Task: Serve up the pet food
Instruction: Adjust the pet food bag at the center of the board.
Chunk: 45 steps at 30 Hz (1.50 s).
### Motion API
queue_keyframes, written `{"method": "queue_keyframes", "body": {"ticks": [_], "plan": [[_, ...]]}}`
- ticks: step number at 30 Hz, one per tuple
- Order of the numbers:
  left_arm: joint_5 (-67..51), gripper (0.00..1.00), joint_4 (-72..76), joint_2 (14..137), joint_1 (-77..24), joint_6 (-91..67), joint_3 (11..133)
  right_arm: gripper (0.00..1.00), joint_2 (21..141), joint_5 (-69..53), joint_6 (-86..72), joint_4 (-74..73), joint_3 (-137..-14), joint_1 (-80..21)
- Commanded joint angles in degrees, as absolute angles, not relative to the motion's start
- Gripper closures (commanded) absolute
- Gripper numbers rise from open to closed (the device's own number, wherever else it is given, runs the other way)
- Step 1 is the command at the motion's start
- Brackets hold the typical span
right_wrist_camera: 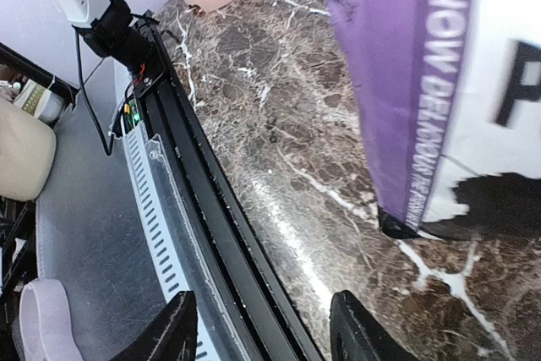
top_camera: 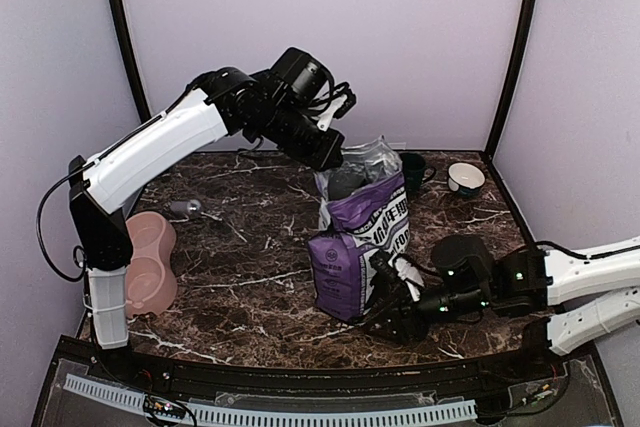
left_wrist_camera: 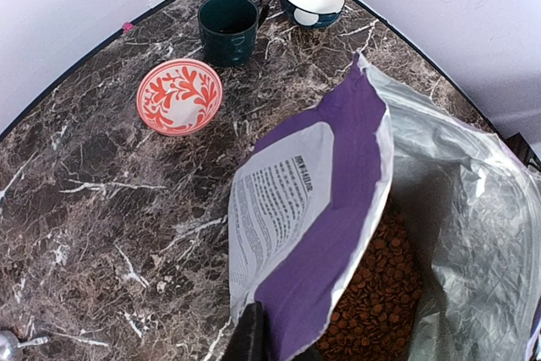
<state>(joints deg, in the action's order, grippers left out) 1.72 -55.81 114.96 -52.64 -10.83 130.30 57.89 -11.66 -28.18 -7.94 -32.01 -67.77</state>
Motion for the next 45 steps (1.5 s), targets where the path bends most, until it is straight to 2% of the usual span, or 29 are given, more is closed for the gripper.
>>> {"method": "queue_keyframes", "body": {"ticks": [1,4,8,16,23,38,45], "plan": [[1.9,0.93,-55.49,114.71,-51.77,-11.23,129.25,0.49,68.08,2.32,-25.18,0.8,-36.6,-76.91],[1.97,0.95,-55.91,114.62,-51.77,-11.59,129.16,0.52,77.45,12.32,-23.54,1.34,-41.53,-79.86],[2.7,0.98,-56.7,114.23,-51.77,-11.99,128.76,0.54,87.91,19.81,-21.65,2.9,-46.27,-81.46],[5.54,1.0,-58.33,112.21,-51.6,-12.83,126.42,0.55,94.83,33.29,-22.22,-0.01,-46.98,-80.39],[8.28,1.0,-60.46,110.69,-51.46,-14.44,124.66,0.55,87.66,35.2,-24.04,-4.27,-41.51,-74.56],[7.39,1.0,-62.51,109.08,-51.24,-18.08,122.5,0.55,73.74,36.17,-32.57,-11.53,-31.57,-70.53],[6.35,0.98,-61.81,109.71,-51.24,-18.46,123.93,0.54,66.42,32.64,-31.23,-11.08,-28.58,-68.79]]}}
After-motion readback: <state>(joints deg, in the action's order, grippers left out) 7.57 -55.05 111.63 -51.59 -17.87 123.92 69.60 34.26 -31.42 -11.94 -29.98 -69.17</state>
